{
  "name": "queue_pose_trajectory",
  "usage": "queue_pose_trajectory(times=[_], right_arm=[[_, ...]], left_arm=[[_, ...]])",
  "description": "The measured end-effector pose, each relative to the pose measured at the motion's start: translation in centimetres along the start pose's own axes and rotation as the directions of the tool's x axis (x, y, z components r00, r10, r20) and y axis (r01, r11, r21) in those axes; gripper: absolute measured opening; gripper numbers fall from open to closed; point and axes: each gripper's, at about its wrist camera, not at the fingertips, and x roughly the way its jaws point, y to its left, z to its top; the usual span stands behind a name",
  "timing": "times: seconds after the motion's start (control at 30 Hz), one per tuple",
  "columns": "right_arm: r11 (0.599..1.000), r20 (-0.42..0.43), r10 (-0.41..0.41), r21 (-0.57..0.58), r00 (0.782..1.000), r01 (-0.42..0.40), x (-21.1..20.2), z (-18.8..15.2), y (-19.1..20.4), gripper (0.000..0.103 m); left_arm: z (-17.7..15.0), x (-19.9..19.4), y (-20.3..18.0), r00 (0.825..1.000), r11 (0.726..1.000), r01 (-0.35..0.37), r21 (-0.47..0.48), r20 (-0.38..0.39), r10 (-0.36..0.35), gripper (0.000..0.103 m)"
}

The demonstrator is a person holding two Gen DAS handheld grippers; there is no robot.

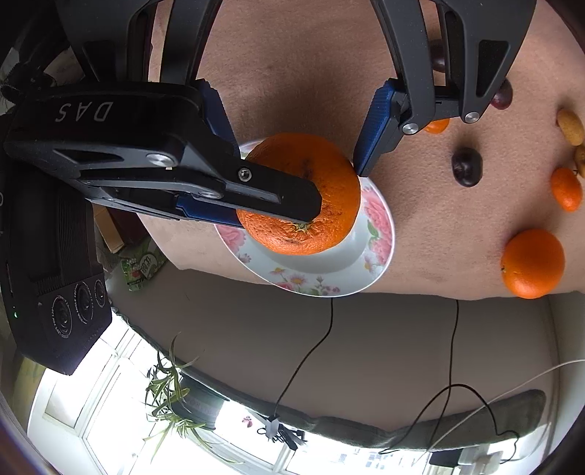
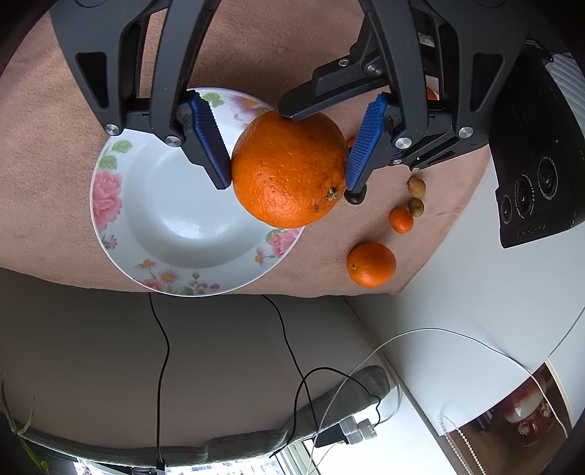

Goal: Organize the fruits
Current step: 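Carry the large orange with the right gripper onto the white plate, then open the right gripper and withdraw it from the orange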

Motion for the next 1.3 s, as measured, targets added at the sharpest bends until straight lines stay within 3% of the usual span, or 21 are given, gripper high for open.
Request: queue_pose_trajectory(times=[0.43,0.57,0.67,1.3], right_arm=[[0.999,-0.013,-0.009,0.048,1.000,0.010,0.1,-0.3,-1.8,0.068],[0.998,0.021,-0.047,0.052,0.999,0.046,-0.4,-0.1,-1.9,0.068],[0.996,0.051,-0.061,0.070,0.997,0.057,-1.3,0.0,-2.2,0.077],[0.993,0.118,-0.102,0.072,0.988,0.094,-5.1,-2.1,-1.4,0.078]], left_arm=[[0.3,1.2,-0.8,1.000,1.000,-0.006,0.028,-0.012,0.006,0.064],[0.6,0.6,-0.8,1.000,0.999,-0.029,0.039,0.012,0.028,0.064],[0.5,0.3,-0.6,0.999,0.999,-0.034,0.039,0.016,0.033,0.064],[-0.9,-3.3,0.4,0.995,0.995,-0.083,0.049,0.065,0.079,0.066]])
